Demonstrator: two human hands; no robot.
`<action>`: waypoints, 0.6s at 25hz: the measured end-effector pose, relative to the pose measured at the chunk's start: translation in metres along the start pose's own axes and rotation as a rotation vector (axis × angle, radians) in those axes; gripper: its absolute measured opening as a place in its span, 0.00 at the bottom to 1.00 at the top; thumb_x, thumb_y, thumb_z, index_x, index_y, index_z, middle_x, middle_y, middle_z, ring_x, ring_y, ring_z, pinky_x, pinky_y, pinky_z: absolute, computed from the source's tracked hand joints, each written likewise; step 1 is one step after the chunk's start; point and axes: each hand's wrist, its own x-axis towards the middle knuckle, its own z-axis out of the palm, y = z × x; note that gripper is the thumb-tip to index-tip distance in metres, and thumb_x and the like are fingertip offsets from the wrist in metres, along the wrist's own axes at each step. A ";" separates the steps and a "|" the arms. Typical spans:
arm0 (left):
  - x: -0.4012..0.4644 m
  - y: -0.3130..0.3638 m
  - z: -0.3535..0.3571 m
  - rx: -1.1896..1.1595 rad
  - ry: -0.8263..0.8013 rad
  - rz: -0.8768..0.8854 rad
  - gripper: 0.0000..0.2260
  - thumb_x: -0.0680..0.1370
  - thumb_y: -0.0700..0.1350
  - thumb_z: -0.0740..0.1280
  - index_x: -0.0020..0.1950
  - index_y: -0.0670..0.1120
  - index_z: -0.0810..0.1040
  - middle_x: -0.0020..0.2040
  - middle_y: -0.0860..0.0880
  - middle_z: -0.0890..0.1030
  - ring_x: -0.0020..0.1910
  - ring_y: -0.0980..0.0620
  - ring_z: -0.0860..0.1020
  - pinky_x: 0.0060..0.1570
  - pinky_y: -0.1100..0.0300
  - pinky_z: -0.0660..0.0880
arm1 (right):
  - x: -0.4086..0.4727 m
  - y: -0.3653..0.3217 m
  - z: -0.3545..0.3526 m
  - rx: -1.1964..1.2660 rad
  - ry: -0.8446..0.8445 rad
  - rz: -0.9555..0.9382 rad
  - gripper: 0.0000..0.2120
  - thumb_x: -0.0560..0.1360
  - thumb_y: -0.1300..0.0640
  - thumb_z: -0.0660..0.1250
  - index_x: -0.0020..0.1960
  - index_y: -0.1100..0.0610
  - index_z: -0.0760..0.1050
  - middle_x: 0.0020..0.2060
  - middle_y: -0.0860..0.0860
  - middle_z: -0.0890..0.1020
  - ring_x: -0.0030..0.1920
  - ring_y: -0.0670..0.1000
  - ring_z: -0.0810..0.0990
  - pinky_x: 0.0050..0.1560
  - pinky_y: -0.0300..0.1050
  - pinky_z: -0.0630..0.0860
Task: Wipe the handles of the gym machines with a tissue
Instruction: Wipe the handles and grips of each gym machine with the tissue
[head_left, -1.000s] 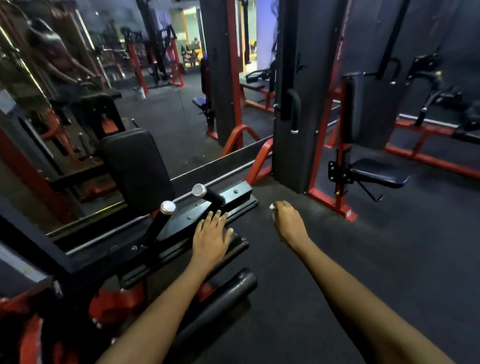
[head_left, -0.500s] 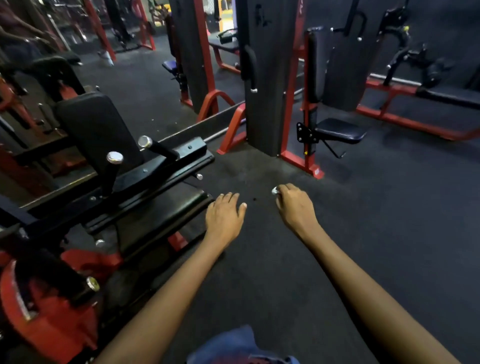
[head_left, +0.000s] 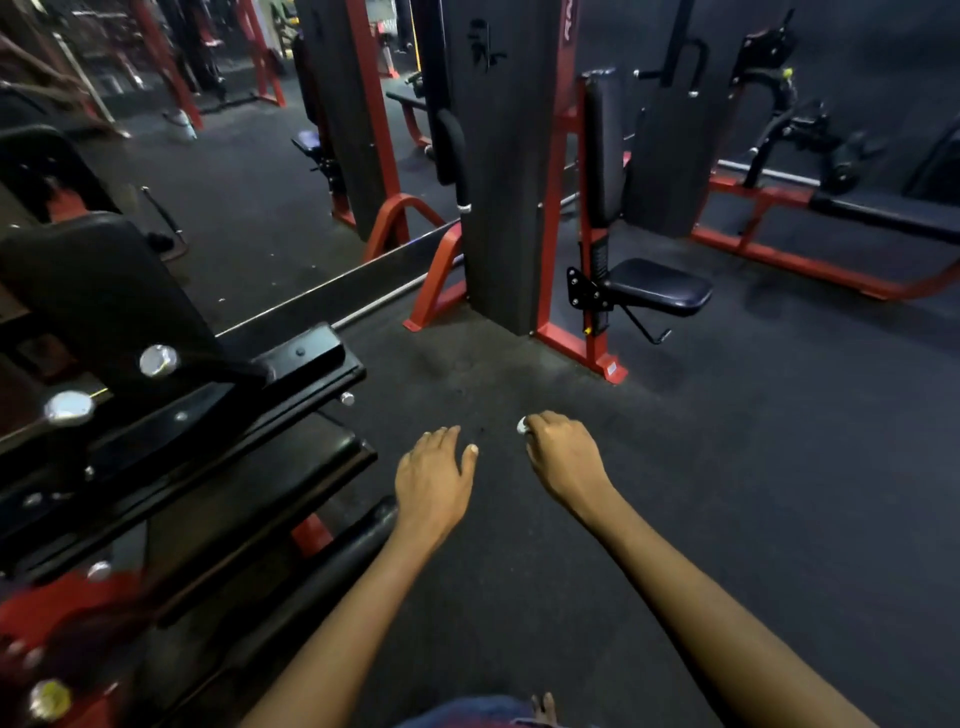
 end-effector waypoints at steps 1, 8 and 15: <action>0.021 0.006 0.002 -0.010 0.007 -0.016 0.23 0.83 0.55 0.54 0.75 0.46 0.66 0.74 0.48 0.69 0.74 0.49 0.63 0.72 0.53 0.61 | 0.021 0.009 0.000 0.001 -0.007 -0.015 0.09 0.74 0.63 0.62 0.51 0.63 0.79 0.45 0.59 0.81 0.46 0.61 0.79 0.46 0.50 0.73; 0.148 0.015 0.006 -0.017 0.056 -0.114 0.23 0.83 0.55 0.54 0.75 0.46 0.66 0.74 0.47 0.69 0.74 0.48 0.63 0.71 0.52 0.61 | 0.168 0.045 0.013 0.046 -0.030 -0.071 0.10 0.75 0.63 0.61 0.53 0.63 0.78 0.47 0.59 0.81 0.48 0.60 0.79 0.48 0.50 0.71; 0.275 0.005 0.014 -0.038 0.129 -0.305 0.23 0.83 0.55 0.54 0.75 0.46 0.66 0.74 0.48 0.68 0.75 0.50 0.62 0.71 0.53 0.59 | 0.325 0.070 0.063 0.116 -0.131 -0.220 0.13 0.76 0.62 0.59 0.57 0.60 0.77 0.52 0.57 0.80 0.54 0.58 0.77 0.53 0.49 0.70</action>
